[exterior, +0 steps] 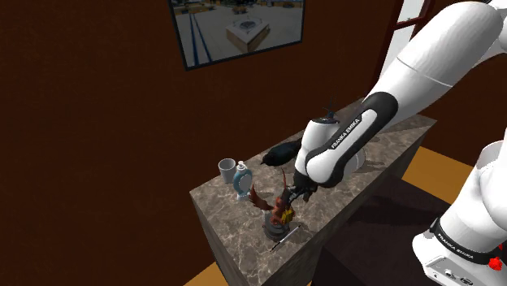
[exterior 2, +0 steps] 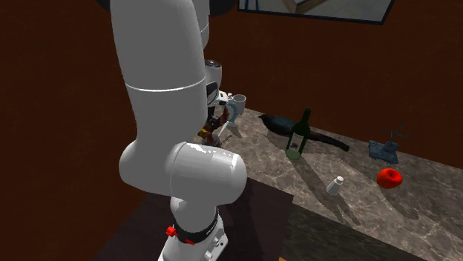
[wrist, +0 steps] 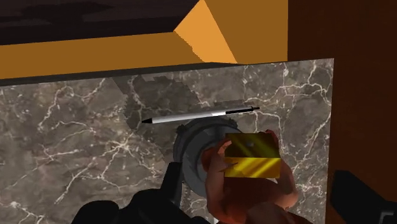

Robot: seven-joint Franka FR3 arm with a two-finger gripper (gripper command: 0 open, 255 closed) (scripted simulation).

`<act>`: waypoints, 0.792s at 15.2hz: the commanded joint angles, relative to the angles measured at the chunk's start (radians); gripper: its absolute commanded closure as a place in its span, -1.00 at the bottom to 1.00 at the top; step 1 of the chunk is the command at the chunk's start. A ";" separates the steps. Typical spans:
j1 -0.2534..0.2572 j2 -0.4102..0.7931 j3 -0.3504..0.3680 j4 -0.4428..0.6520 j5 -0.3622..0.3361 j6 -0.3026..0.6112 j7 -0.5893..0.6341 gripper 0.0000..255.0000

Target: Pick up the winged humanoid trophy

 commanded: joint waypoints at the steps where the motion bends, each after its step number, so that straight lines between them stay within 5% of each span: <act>1: 0.002 0.092 0.027 0.044 0.061 0.054 -0.028 -1.00; 11: -0.038 0.267 0.086 0.100 0.128 0.176 -0.108 -1.00; 12: -0.039 0.264 0.084 0.100 0.127 0.173 -0.107 1.00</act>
